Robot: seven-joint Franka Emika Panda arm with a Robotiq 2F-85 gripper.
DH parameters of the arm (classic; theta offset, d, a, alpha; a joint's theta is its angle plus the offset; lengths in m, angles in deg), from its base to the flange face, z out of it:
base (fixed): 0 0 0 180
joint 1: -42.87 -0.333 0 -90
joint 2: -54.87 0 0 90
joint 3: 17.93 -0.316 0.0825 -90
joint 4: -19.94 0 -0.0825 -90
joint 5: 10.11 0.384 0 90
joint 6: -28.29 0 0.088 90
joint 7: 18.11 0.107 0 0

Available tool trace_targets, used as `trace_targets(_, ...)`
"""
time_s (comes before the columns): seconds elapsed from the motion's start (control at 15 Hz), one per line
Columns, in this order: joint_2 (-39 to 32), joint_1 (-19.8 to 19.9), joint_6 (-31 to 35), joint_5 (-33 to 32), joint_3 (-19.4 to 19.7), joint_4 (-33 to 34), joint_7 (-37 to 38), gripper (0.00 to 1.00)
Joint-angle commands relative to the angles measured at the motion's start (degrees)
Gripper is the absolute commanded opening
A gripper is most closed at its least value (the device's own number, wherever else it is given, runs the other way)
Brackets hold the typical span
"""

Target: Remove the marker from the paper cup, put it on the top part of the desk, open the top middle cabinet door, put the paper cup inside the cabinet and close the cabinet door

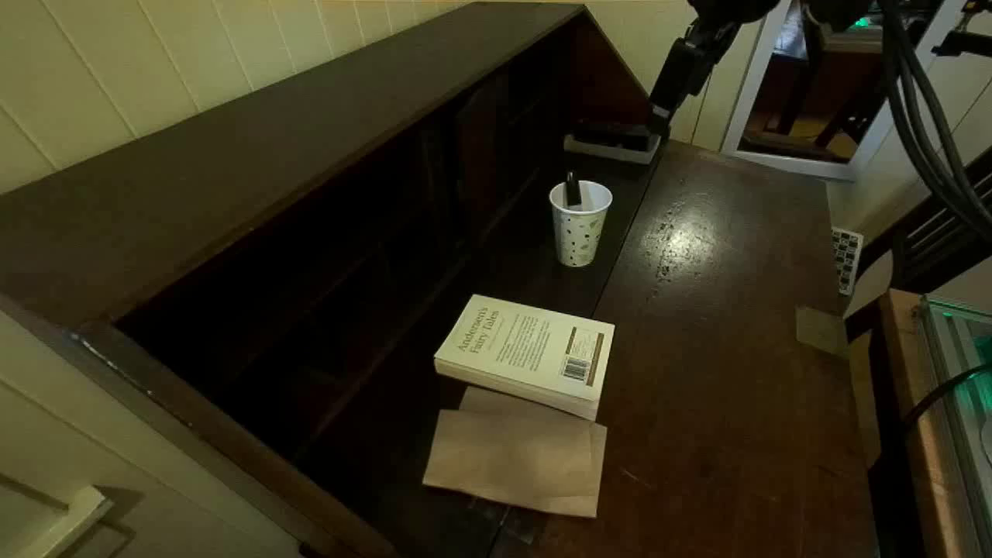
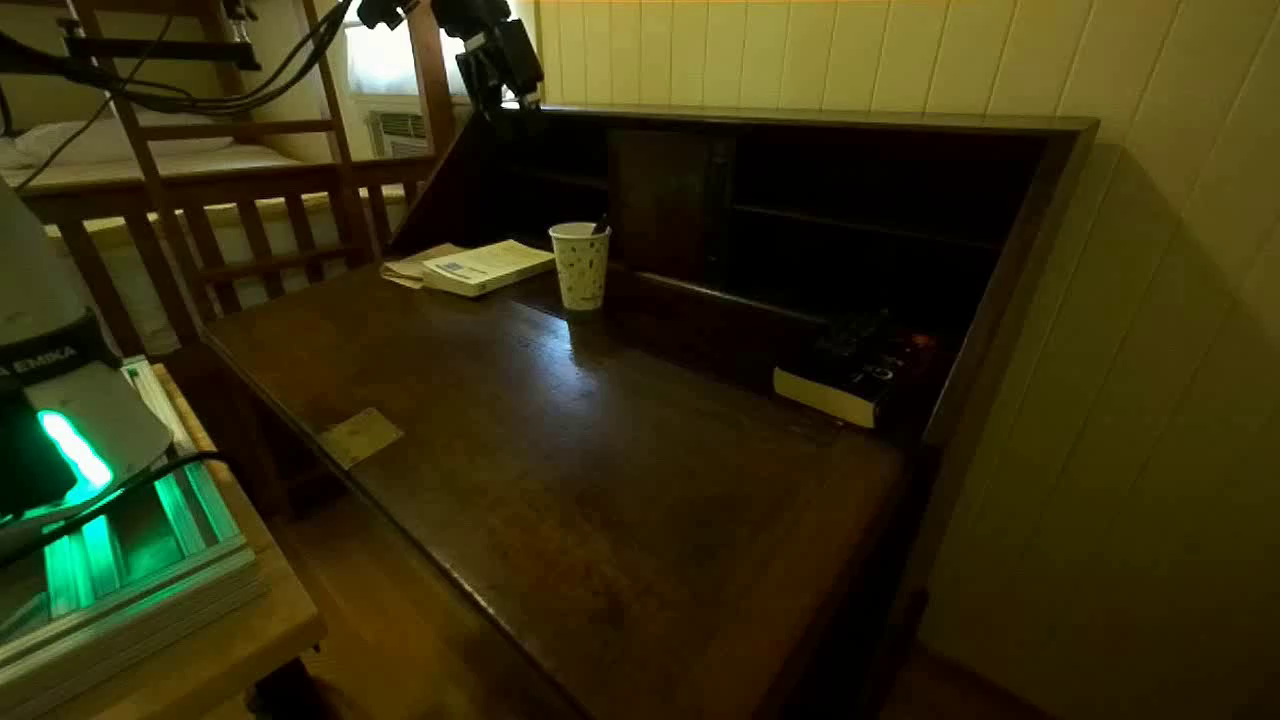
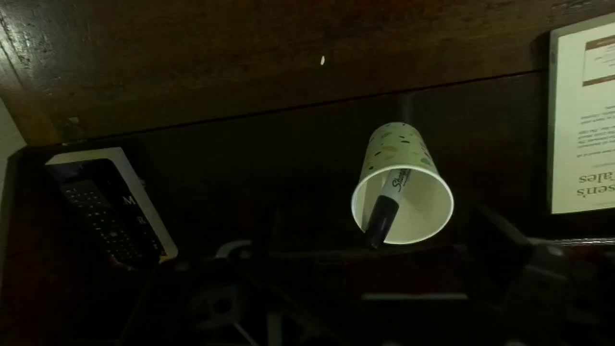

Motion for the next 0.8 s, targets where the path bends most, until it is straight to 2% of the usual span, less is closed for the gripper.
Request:
trace_targets(0.0, 0.0, -0.6, -0.1, -0.3, 0.6, 0.1, 0.2, 1.0)
trace_targets(0.2, 0.0, -0.6, -0.1, -0.3, 0.6, 0.1, 0.2, 1.0)
trace_targets(0.4, -4.4, 1.5, 2.4, -1.1, -0.2, 2.3, 8.2, 1.0)
trace_targets(0.73, -11.1, 0.9, 8.8, 0.5, 0.7, 4.3, 12.9, 1.0)
